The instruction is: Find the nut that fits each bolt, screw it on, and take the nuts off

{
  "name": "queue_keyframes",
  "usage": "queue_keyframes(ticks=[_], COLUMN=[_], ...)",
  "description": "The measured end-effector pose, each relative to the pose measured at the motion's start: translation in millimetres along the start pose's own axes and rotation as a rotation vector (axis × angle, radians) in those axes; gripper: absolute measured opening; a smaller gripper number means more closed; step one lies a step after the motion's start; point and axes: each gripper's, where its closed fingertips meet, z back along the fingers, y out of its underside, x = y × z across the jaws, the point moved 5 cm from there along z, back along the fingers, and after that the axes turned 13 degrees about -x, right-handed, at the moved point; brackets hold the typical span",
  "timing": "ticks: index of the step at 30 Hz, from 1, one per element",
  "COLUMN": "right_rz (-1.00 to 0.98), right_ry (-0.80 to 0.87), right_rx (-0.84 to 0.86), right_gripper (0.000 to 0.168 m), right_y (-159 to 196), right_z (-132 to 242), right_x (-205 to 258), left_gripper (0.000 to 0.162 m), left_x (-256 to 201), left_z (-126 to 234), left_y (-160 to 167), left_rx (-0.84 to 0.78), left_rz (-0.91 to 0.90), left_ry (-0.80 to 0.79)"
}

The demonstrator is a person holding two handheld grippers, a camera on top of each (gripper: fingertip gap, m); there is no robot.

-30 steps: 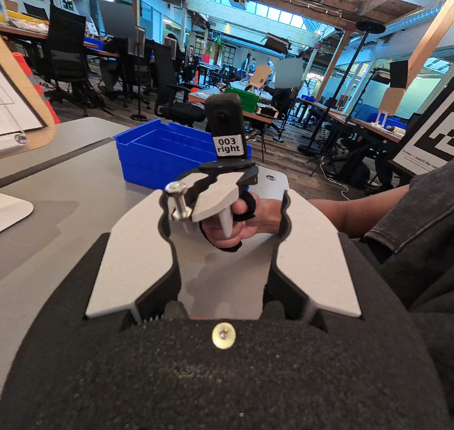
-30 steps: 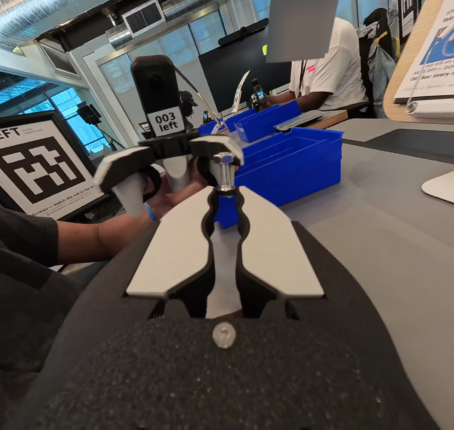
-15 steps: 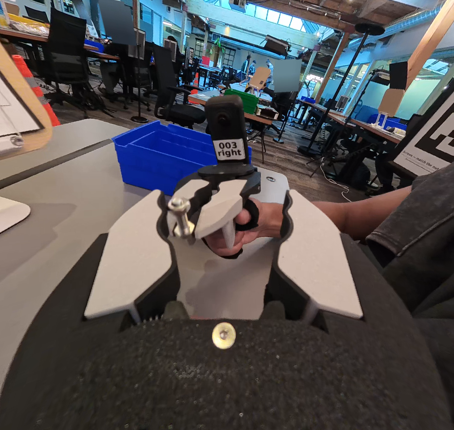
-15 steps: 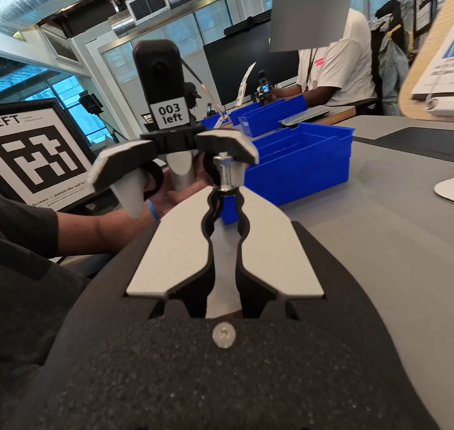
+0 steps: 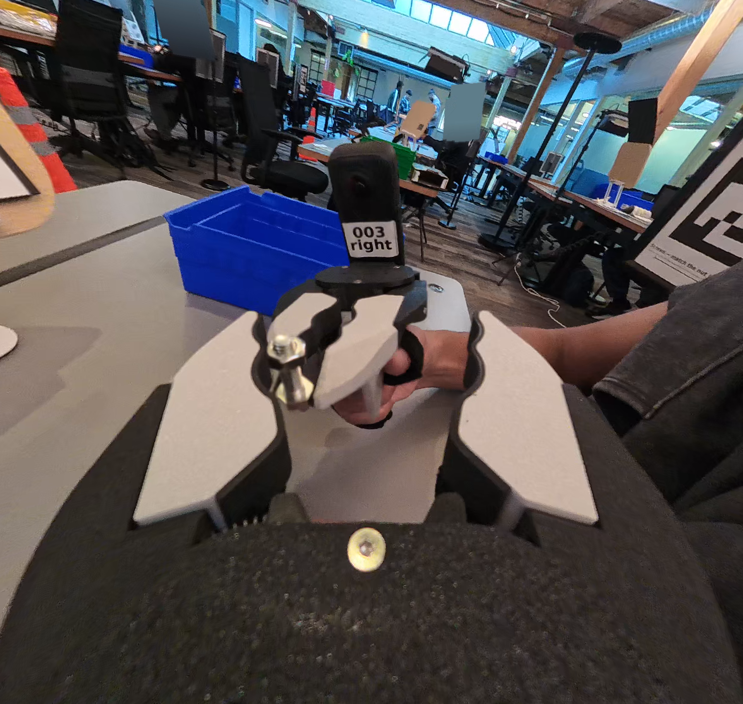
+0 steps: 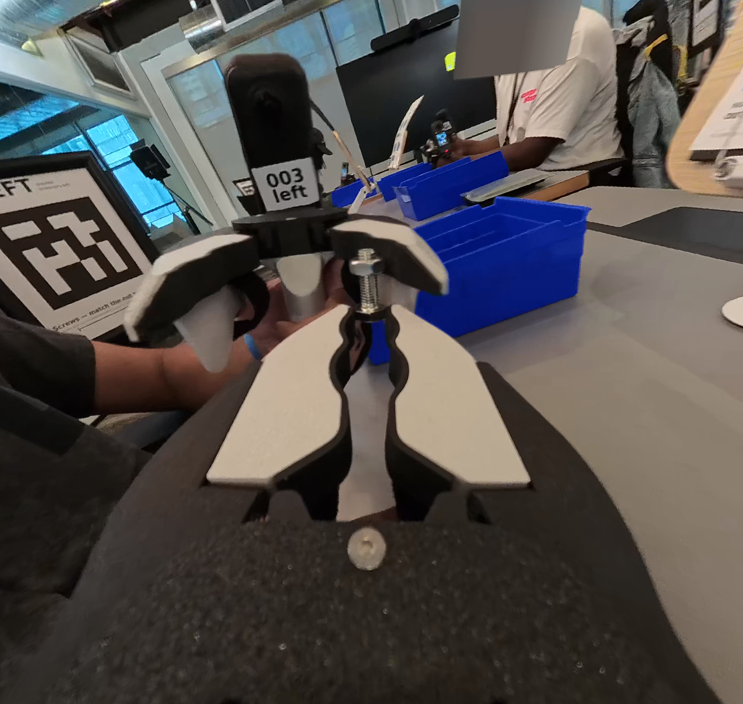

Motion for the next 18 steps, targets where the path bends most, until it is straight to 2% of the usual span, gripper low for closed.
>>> queue_keyframes(ticks=[4,7,9,11,13,16,18], right_rz=[0.002,0.011,0.028,0.047,0.047,0.07,0.069], right_ry=[-0.004,0.027,0.074,0.137,0.183,0.233,0.234], right_rx=[-0.002,-0.029,-0.052,-0.067,-0.075,-0.073,-0.071], right_gripper=[0.014,0.014,0.014,0.014,0.014,0.014,0.014], right_y=[-1.8,-10.7,-16.3,-20.1,-21.5,-22.4,-22.3], right_z=[1.1,10.6,16.4,21.2,24.3,26.1,26.0], right_x=[0.2,-6.8,-14.0,-22.5,-29.4,-35.3,-36.1], left_gripper=[0.09,0.088,0.08,0.081,0.069,0.06,0.062], left_x=[5.6,17.7,30.4,39.0,52.2,70.5,69.9], left_z=[6.8,23.0,38.1,55.0,75.5,96.3,92.1], left_y=[-5.5,-17.6,-24.0,-23.7,-22.4,-18.1,-16.3], left_rx=[0.0,-0.021,-0.048,-0.079,-0.132,-0.12,-0.101], left_rz=[-0.029,-0.067,-0.109,-0.148,-0.19,-0.181,-0.155], left_ry=[-0.032,-0.125,-0.253,-0.357,-0.546,-0.819,-0.806])
